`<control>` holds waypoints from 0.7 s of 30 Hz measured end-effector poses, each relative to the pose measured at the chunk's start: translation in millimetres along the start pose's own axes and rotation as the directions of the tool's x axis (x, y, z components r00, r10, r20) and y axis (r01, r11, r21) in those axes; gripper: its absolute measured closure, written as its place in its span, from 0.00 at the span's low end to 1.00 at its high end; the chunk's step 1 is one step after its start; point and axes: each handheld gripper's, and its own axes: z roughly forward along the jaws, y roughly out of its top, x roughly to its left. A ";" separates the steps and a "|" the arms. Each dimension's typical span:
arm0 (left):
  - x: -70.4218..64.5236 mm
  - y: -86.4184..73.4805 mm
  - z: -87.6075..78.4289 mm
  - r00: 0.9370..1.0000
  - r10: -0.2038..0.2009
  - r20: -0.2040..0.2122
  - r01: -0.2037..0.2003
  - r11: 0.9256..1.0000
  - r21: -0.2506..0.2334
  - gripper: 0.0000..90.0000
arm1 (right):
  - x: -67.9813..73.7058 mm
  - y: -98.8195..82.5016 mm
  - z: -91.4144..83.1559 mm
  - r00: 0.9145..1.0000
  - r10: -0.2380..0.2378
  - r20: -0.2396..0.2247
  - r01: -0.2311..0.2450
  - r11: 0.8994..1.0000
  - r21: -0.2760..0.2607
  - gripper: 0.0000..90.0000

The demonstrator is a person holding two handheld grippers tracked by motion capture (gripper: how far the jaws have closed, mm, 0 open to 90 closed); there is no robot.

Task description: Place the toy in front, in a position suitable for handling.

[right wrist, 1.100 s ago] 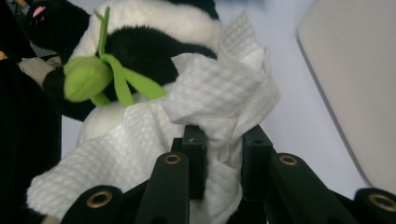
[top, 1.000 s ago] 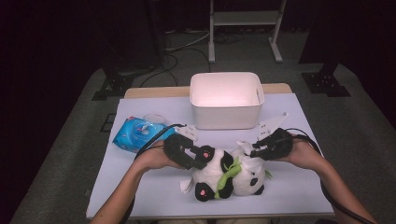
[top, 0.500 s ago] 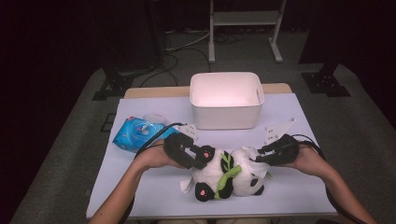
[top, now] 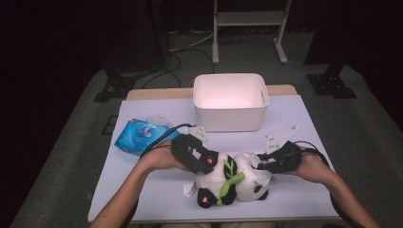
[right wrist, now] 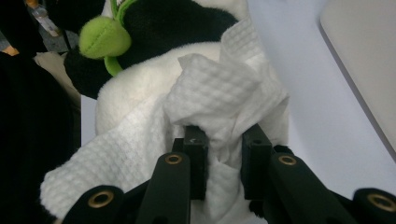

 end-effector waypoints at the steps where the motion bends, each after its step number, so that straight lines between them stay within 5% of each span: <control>1: 0.3 0.2 0.6 1.000 0.002 -0.001 -0.002 1.000 0.000 0.33 | 0.2 -0.3 0.2 1.000 0.002 -0.001 -0.002 1.000 -0.005 0.84; 10: 0.1 -2.5 0.3 1.000 0.021 -0.010 -0.021 0.999 -0.033 0.48 | -3.5 19.9 -6.1 0.999 -0.037 -0.001 0.037 0.999 -0.010 0.84; 21: -2.4 -6.9 0.3 1.000 0.025 -0.014 -0.026 0.997 -0.066 0.50 | -2.7 71.4 32.9 0.991 -0.124 -0.056 0.124 0.992 -0.007 0.84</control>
